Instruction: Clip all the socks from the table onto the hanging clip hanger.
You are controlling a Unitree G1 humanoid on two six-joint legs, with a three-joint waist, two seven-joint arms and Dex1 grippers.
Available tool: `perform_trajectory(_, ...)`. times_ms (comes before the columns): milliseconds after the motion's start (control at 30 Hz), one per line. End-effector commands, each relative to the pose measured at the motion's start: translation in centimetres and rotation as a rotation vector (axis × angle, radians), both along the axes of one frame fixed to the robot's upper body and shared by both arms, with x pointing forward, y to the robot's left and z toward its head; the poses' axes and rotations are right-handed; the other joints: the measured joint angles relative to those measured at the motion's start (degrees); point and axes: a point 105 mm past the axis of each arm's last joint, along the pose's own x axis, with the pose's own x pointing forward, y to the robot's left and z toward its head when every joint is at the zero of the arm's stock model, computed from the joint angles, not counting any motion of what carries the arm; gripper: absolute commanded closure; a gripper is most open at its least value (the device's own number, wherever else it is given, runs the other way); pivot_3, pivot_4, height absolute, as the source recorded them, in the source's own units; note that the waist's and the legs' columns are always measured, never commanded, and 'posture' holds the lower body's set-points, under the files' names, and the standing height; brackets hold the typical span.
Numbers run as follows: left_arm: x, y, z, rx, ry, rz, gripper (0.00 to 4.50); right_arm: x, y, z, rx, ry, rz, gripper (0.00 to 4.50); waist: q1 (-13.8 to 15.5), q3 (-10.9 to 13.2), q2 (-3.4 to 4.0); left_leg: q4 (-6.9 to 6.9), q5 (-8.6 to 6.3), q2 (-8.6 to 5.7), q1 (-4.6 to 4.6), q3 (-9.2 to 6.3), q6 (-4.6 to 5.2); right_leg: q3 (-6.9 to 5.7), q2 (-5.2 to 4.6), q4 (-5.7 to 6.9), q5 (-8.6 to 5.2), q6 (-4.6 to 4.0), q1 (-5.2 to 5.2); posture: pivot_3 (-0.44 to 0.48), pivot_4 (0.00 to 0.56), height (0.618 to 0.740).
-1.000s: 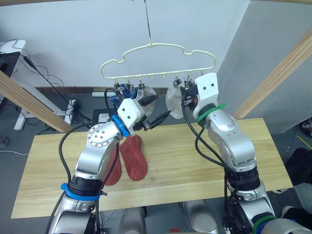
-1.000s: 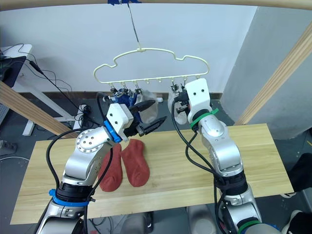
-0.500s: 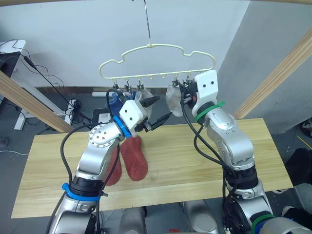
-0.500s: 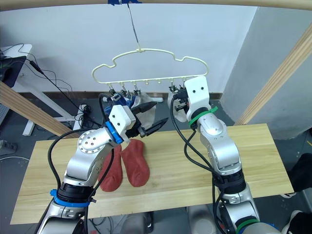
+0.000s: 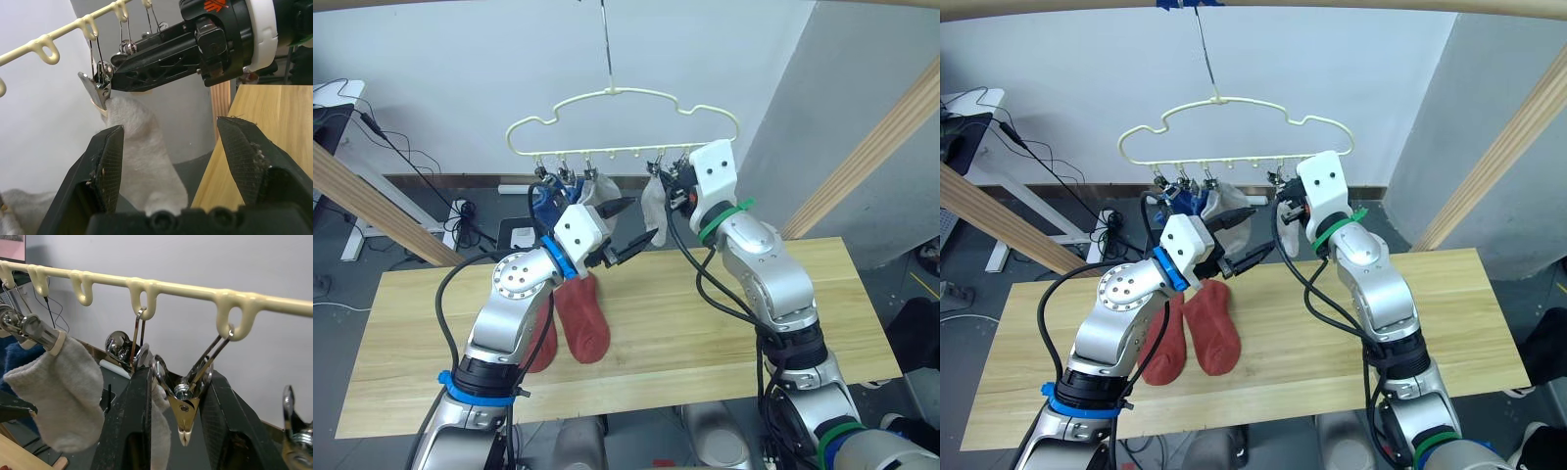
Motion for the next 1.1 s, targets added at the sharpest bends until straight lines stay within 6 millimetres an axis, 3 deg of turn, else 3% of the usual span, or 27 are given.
perform_trajectory(33,-0.5,-0.2,0.7,-0.005,-0.043,-0.013,1.18,-0.5,0.6,1.9,0.014,-0.08,0.03,3.13,0.0,0.0,0.0,0.0,0.0,0.0,0.0,0.0,0.0,0.0,0.0,0.0,0.0,0.0,0.0,-0.187,0.283,0.74)
perform_trajectory(900,-0.7,-0.4,0.2,0.0,-0.035,-0.022,1.18,-0.4,-0.3,1.9,0.046,-0.082,-0.017,3.13,0.0,0.0,0.0,0.0,0.0,0.0,0.0,0.0,0.0,0.0,0.0,0.01,0.0,0.0,0.0,-0.195,0.277,0.74)
perform_trajectory(1033,-0.7,-0.4,0.2,0.0,-0.035,-0.021,1.18,-0.3,-0.4,1.8,0.041,-0.078,-0.027,2.26,0.0,0.0,0.0,0.01,0.0,0.0,0.0,0.0,0.0,0.0,0.0,0.01,0.0,0.0,0.0,-0.195,0.277,0.74)
perform_trajectory(1100,-0.7,-0.4,0.2,0.0,-0.034,-0.02,1.18,-0.3,-0.4,1.7,0.037,-0.076,-0.028,2.26,0.0,0.0,0.0,0.01,0.0,0.0,0.0,0.0,0.0,0.0,0.0,0.02,0.0,0.0,0.0,-0.195,0.277,0.74)
